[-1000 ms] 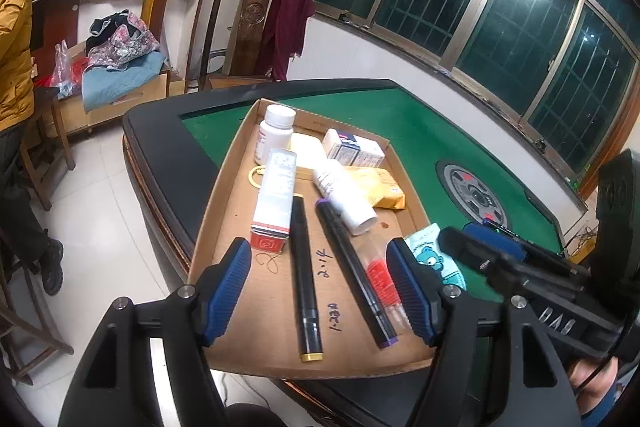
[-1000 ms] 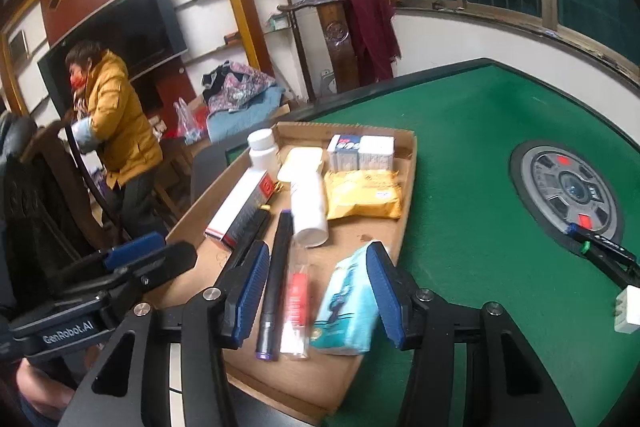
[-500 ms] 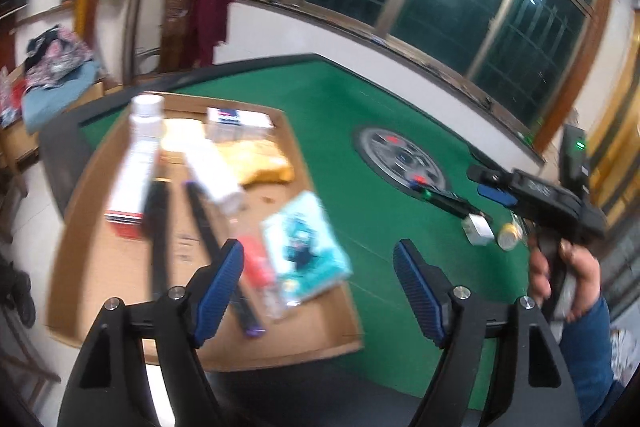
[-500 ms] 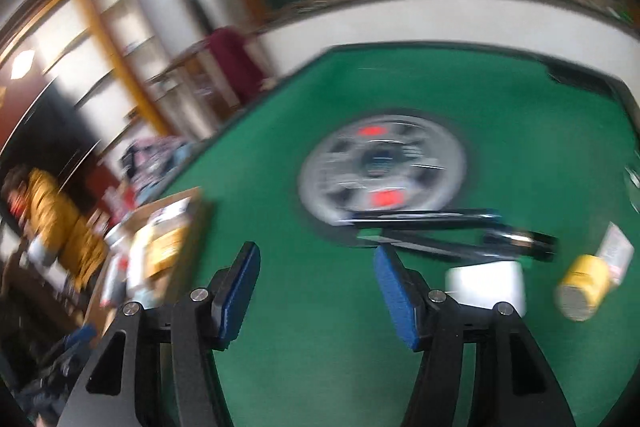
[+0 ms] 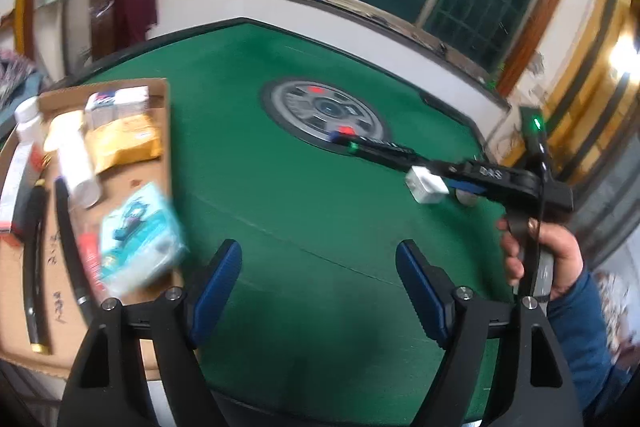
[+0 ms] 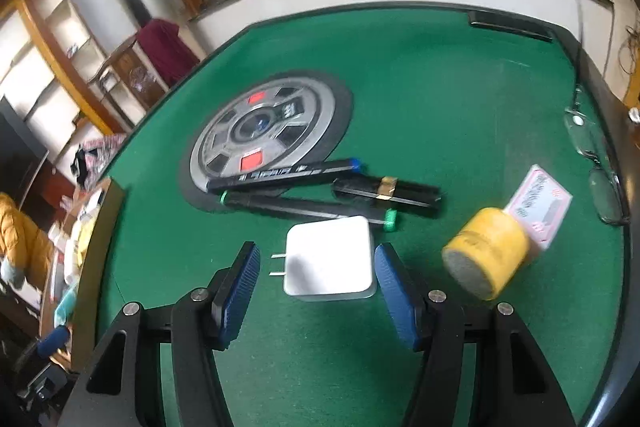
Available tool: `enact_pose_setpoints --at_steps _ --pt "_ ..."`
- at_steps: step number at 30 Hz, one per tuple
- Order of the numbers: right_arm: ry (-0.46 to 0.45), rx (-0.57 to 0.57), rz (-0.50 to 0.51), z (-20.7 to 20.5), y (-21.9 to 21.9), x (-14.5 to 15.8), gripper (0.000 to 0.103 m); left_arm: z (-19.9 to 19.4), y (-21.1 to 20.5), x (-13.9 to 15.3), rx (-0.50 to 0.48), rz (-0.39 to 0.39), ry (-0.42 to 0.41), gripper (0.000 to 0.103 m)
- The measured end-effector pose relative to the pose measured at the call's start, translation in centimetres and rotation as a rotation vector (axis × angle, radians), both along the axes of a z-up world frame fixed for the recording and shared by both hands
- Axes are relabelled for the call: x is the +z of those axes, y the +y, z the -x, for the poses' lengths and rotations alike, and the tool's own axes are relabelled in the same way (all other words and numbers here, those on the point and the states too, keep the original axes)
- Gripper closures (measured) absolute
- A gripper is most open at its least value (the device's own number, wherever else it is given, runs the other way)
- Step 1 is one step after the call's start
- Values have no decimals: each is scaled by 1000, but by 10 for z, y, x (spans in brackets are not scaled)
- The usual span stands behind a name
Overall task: Organize objects
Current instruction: 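Move both tools back to the table and grasp the white charger with the right tool, then grasp the blue-capped black marker with the left tool while the right tool holds the charger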
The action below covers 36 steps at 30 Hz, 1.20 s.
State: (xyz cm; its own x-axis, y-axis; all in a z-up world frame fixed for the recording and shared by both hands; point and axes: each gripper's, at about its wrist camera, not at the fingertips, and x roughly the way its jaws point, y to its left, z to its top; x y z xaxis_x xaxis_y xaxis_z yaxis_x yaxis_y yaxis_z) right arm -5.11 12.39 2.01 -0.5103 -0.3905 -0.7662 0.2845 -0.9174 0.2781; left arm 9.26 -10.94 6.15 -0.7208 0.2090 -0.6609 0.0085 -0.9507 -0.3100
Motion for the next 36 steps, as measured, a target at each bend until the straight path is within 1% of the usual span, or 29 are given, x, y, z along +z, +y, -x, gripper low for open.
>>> enact_pose_setpoints --at_steps 2,5,7,8,10,14,16,18,21,24,26,28,33,34,36 --pt "14 8 -63 0 -10 -5 37 5 12 1 -10 47 4 24" --pt "-4 17 -120 4 -17 -16 37 18 23 1 -48 63 -17 24" --pt "0 17 -115 5 -15 -20 38 27 30 1 -59 78 -25 24" --pt "3 16 -116 5 -14 -19 43 33 35 1 -71 87 -29 24" --pt "1 10 -112 6 -13 -18 44 45 44 1 -90 105 -38 24" --pt "-37 9 -16 7 1 -16 45 70 57 -1 -118 119 -53 24" --pt "-37 12 36 6 5 -7 45 83 62 -3 -138 109 -59 24" --pt "-17 -1 72 3 11 3 45 96 66 -5 -146 91 -73 24" --pt "7 -52 82 4 21 8 45 125 71 -10 -164 24 -116 24" --pt "-12 -86 87 9 30 5 45 148 83 -12 -189 23 -127 24" --pt "-32 -114 86 14 36 1 45 165 95 -13 -223 70 -122 25" --pt "-54 -138 93 17 41 -4 45 177 107 -14 -270 123 -100 28" --pt "-84 -189 126 21 56 -7 45 200 133 -24 -430 308 -57 28" --pt "-83 -197 129 22 58 -7 45 203 138 -28 -447 358 -61 28" --pt "-86 -199 134 23 60 -7 45 207 143 -34 -468 421 -52 28"
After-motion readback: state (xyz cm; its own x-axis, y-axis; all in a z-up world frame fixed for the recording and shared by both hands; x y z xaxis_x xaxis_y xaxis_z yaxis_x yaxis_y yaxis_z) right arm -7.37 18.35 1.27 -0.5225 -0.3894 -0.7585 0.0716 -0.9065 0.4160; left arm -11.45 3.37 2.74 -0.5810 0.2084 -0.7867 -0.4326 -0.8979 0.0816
